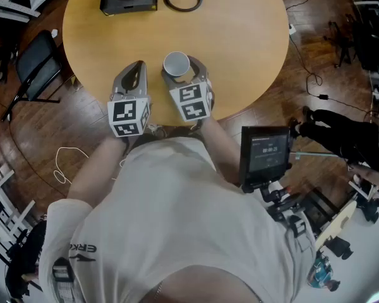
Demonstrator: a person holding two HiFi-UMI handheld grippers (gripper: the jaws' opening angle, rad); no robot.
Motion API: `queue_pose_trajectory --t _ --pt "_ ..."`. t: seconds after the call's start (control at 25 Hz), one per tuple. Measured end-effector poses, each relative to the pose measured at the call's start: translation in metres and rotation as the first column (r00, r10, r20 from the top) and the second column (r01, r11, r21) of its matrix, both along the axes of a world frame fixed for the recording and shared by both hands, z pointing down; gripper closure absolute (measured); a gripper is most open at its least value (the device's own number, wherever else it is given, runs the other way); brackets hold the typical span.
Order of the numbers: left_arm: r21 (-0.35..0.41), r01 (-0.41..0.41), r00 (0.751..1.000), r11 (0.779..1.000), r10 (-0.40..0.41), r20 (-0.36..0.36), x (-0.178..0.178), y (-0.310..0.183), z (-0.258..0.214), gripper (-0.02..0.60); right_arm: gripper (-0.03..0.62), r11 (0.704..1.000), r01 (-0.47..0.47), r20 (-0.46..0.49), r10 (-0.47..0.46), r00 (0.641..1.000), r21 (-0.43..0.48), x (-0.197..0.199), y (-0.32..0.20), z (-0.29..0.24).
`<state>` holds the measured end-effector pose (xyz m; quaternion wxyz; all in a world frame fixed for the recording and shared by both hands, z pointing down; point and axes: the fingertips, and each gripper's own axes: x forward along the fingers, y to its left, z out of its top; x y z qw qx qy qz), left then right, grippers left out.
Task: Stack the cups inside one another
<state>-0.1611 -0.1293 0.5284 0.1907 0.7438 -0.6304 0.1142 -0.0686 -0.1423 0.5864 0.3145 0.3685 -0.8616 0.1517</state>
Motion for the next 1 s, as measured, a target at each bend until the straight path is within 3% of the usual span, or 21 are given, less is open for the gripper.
queue_pose_trajectory --t 0.44,1.0 --pt "-0.001 -0.009 1.0 1.0 0.009 -0.001 -0.001 0.001 0.001 0.58 0.181 0.998 0.039 -0.037 -0.04 0.998 -0.042 -0.003 0.009 0.009" --pt "0.011 -0.027 1.0 1.0 0.027 -0.001 0.004 0.002 -0.002 0.58 0.177 1.0 0.001 -0.04 -0.001 0.999 -0.014 0.007 0.007 0.002"
